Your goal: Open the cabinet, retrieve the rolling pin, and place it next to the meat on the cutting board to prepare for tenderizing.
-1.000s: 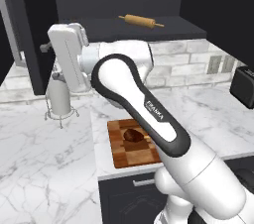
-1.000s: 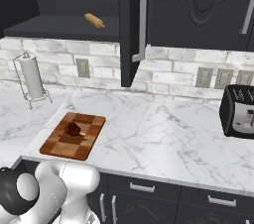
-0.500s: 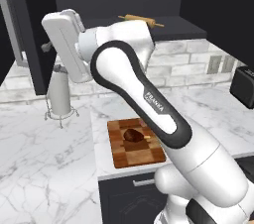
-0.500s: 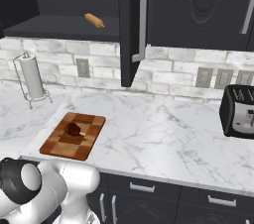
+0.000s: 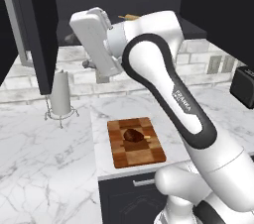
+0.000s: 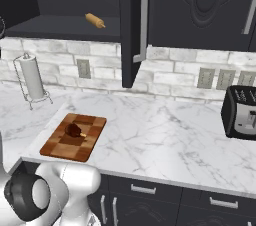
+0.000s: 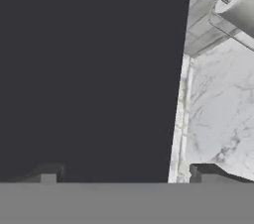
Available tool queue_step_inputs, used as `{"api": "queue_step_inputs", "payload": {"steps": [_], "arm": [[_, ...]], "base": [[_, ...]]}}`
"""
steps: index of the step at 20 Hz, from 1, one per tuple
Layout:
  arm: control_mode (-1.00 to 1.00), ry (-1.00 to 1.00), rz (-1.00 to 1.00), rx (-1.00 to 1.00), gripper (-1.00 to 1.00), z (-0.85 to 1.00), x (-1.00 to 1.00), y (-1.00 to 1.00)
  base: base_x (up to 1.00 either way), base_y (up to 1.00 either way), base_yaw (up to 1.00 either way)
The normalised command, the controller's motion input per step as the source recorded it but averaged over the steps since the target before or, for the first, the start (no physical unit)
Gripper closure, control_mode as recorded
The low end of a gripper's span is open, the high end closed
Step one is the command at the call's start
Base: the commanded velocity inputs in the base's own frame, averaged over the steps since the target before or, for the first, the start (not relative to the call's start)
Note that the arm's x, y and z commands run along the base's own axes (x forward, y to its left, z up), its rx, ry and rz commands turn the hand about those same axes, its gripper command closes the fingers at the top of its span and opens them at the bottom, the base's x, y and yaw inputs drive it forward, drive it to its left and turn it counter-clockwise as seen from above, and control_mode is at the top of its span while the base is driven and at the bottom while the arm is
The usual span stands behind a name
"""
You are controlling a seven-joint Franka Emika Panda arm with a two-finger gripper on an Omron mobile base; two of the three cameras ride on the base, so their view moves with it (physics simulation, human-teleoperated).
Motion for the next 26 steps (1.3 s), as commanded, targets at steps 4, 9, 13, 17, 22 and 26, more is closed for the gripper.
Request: {"api": "queue_step_inputs", "payload": {"steps": [4, 9, 13, 17, 22, 26], "arm": [[-1.00, -0.17, 0.00, -0.09, -1.00, 0.00, 0.00, -0.77], [-1.00, -0.18, -0.02, -0.10, -1.00, 0.01, 0.00, -0.73], [-1.00, -0.21, -0.04, -0.15, -1.00, 0.09, 0.00, -0.63], [-1.00, -0.17, -0.07, -0.19, -1.00, 0.15, 0.00, -0.62], [-1.00, -0.12, -0.10, -0.23, -1.00, 0.17, 0.07, -0.63], [-1.00, -0.13, -0.13, -0.24, -1.00, 0.14, 0.04, -0.64]], "base": [[0.00, 0.00, 0.00], [0.00, 0.00, 0.00], [0.00, 0.00, 0.00], [0.00, 0.00, 0.00], [0.00, 0.00, 0.00], [0.00, 0.00, 0.00]]}}
